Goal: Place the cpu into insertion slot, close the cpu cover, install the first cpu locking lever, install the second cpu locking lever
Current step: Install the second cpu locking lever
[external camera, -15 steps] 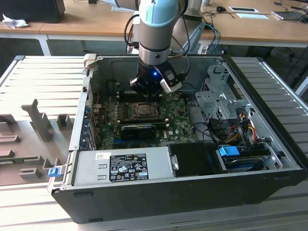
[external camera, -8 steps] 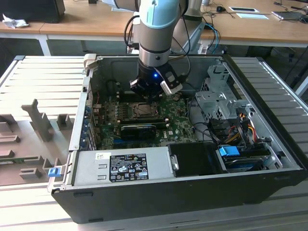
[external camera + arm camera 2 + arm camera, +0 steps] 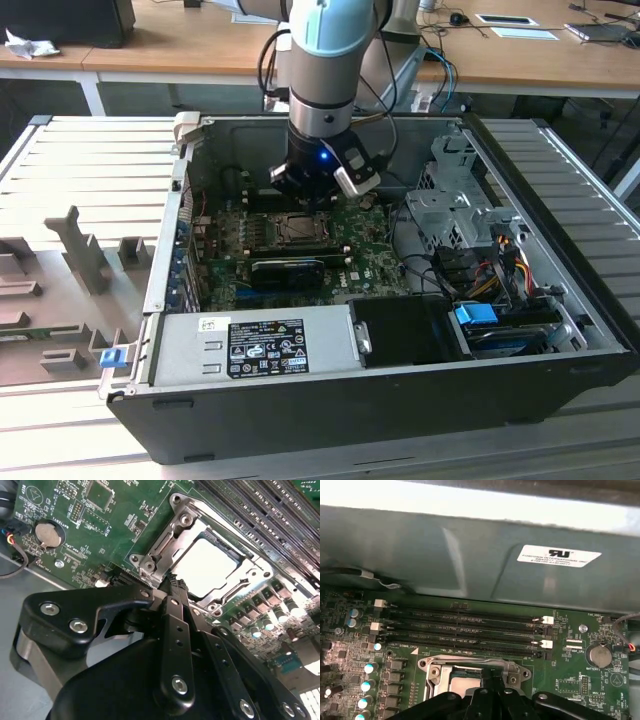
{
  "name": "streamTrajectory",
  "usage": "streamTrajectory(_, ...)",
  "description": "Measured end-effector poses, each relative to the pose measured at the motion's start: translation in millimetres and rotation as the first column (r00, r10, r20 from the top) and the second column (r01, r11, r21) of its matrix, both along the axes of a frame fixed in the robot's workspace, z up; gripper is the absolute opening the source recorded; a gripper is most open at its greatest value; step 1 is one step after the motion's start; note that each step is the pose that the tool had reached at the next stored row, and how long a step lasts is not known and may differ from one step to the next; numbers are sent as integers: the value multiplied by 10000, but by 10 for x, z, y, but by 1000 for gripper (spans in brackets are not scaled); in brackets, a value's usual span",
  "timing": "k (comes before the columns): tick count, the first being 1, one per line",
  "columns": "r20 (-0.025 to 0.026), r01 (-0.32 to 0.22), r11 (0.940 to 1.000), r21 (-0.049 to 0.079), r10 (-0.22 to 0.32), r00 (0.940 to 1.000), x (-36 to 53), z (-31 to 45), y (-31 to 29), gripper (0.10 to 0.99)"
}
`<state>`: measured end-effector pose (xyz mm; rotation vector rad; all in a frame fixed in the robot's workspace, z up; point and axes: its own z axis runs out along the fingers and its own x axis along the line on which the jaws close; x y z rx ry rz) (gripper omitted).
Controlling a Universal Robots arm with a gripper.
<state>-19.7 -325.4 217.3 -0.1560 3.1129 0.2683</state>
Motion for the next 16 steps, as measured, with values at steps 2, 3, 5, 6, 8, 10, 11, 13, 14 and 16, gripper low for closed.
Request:
streamTrajectory(2, 0, 0, 10000, 0, 0, 10000, 0, 28, -1, 106)
streamTrajectory(3, 1, -2, 10000, 2, 2, 10000, 1, 28, -5, 106)
streamTrajectory(5, 0, -1, 10000, 5, 1, 10000, 0, 29, -53, 106)
streamTrajectory(6, 0, 0, 10000, 6, 0, 10000, 0, 29, -83, 106)
streamTrajectory(8, 0, -1, 10000, 7, 1, 10000, 0, 29, -149, 106)
streamTrajectory(10, 0, -1, 10000, 7, 1, 10000, 0, 29, -178, 106)
streamTrajectory(11, 0, -1, 10000, 7, 1, 10000, 0, 29, -193, 106)
streamTrajectory(13, 0, 1, 10000, 7, -1, 10000, 0, 29, -206, 106)
streamTrajectory(14, 0, 0, 10000, 7, 0, 10000, 0, 29, -209, 106)
streamTrajectory(16, 0, 0, 10000, 8, 0, 10000, 0, 29, -215, 106)
